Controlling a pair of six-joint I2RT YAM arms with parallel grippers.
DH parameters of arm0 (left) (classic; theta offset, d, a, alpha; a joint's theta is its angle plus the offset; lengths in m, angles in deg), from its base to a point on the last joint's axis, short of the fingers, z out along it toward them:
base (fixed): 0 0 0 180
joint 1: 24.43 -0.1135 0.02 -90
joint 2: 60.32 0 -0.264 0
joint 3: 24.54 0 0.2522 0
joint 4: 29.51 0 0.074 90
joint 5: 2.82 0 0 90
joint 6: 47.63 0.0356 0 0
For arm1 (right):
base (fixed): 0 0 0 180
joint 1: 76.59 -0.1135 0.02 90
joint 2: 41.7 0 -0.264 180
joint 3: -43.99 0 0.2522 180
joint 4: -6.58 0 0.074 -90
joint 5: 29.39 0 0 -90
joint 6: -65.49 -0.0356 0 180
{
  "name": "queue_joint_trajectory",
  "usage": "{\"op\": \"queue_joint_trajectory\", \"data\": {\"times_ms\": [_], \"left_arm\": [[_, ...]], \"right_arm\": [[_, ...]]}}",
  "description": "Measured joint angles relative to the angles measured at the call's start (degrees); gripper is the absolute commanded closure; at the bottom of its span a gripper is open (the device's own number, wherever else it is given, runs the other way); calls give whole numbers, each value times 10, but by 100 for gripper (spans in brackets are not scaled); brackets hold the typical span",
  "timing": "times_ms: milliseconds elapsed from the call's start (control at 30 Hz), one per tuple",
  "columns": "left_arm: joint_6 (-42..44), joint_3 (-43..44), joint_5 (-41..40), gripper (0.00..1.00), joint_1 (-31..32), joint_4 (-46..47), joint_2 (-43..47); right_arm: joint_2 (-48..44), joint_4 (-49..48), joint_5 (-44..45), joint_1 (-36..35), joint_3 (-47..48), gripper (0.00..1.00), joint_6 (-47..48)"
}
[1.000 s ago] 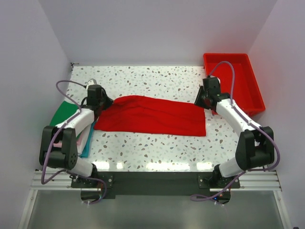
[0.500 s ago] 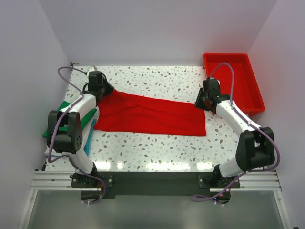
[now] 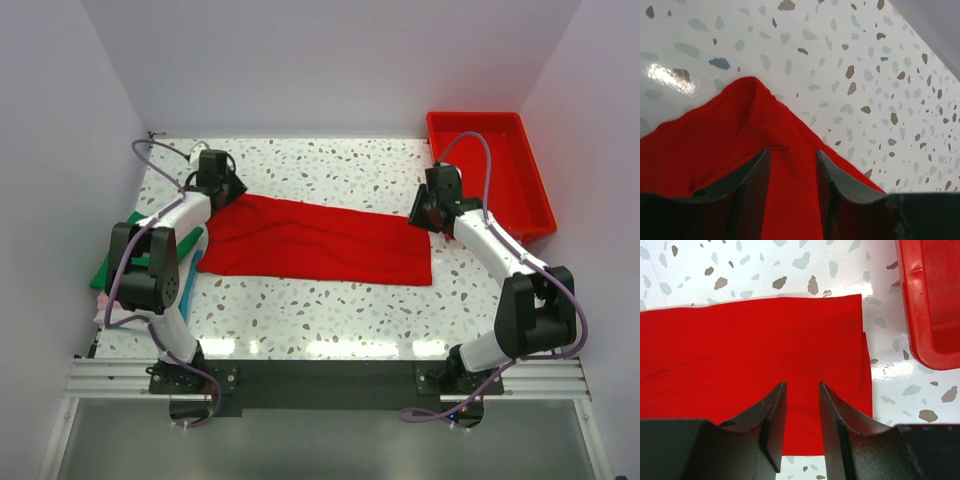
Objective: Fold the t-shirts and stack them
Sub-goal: Fold the tshirt
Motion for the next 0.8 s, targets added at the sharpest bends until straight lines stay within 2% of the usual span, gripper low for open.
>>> {"op": "queue_joint_trajectory", "data": {"times_ms": [333, 600, 800], "left_arm": [[-89, 29, -83, 56, 52, -87, -45], [-124, 53, -98, 59, 53, -108, -79], [-130, 67, -94, 66, 53, -105, -99]], "right_arm": [[0, -4, -2, 0, 0, 64, 0], [1, -5, -4, 0, 0, 64, 0], [4, -9, -6, 0, 0, 64, 0]]}}
